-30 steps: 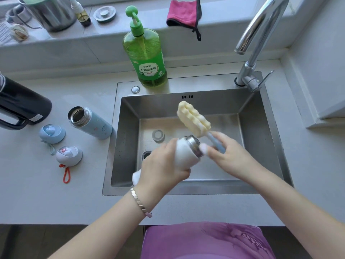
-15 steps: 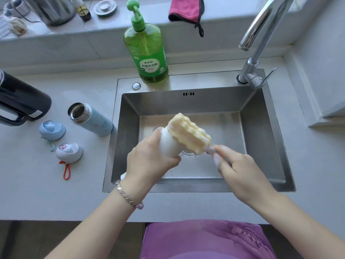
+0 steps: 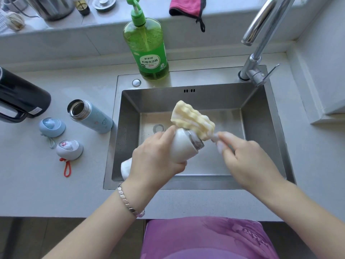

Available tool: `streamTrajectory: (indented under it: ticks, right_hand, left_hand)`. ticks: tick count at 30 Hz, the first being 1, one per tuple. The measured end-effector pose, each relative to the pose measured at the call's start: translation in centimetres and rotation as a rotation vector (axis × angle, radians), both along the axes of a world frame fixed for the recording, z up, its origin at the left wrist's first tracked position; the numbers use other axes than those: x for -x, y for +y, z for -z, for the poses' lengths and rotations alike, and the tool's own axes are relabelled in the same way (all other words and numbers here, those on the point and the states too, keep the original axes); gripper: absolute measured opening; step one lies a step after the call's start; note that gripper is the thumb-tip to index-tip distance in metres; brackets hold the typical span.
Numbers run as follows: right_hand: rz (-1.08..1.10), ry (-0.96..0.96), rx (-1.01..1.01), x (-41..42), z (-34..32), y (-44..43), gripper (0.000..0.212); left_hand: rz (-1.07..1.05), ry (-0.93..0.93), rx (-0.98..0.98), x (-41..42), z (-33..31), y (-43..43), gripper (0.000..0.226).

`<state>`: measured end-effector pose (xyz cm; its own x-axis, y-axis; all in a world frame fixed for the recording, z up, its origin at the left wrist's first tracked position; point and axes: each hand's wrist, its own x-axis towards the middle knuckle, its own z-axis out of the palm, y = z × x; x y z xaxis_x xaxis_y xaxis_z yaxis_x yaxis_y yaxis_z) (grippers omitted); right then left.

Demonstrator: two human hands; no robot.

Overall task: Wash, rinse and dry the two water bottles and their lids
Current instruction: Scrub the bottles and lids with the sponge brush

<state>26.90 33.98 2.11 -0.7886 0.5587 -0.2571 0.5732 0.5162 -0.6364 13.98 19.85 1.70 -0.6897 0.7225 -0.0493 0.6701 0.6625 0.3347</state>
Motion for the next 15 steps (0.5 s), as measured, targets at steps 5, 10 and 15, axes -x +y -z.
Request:
streamTrajectory:
  ticks: [5, 10, 15]
  right_hand:
    - [0.005, -0.032, 0.107, -0.3, 0.0, 1.5, 0.025]
    - [-0.027, -0.006, 0.246, -1.3, -0.1, 0.3, 0.020]
    - [-0.059, 0.019, 0.208, -2.4, -0.8, -0.6, 0.018]
  left_hand:
    - [-0.018, -0.054, -0.203, 0.9, 0.0, -0.8, 0.070]
    - [-0.185, -0.254, -0.303, 1.6, 0.2, -1.0, 0.066]
    - [-0.247, -0.227, -0.206, 2.5, 1.2, -1.2, 0.067]
